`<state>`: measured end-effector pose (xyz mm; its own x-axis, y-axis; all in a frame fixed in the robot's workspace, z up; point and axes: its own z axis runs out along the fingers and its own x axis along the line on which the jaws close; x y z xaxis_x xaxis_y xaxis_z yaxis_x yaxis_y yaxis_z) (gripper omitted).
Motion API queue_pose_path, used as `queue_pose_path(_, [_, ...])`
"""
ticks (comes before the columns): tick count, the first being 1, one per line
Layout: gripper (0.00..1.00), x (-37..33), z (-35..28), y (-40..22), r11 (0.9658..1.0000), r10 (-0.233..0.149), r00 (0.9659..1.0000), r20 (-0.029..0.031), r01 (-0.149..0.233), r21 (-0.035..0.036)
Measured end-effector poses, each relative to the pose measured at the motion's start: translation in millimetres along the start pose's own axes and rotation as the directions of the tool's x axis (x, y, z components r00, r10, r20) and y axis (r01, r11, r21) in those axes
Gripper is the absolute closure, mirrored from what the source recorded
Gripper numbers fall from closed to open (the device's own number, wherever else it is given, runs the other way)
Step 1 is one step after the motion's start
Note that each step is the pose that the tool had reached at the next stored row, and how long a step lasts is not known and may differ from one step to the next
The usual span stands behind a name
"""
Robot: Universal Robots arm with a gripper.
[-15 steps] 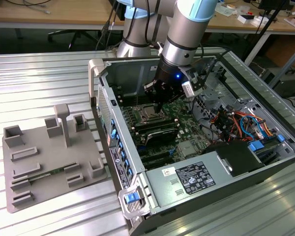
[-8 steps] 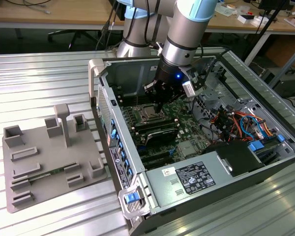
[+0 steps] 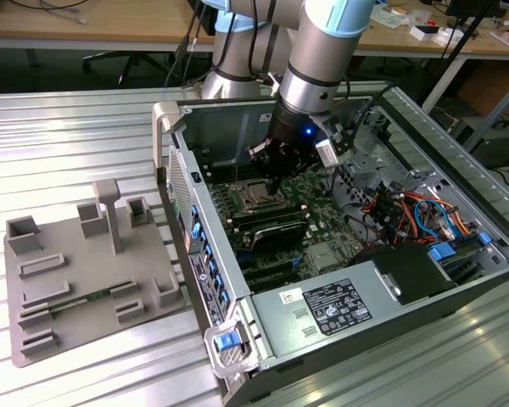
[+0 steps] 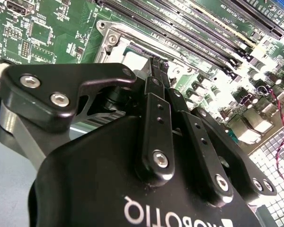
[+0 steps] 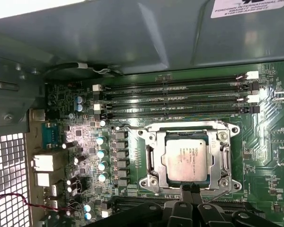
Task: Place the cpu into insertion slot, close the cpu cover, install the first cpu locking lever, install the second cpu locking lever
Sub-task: 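Install the first cpu locking lever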
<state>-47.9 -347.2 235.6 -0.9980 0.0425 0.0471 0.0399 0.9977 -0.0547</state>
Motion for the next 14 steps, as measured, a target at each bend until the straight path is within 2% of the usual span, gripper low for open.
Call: queue_pose_path(14, [0.89,0.0,0.0,0.0,0.9986,-0.052,0.9986,0.0028,0.052,0.0025])
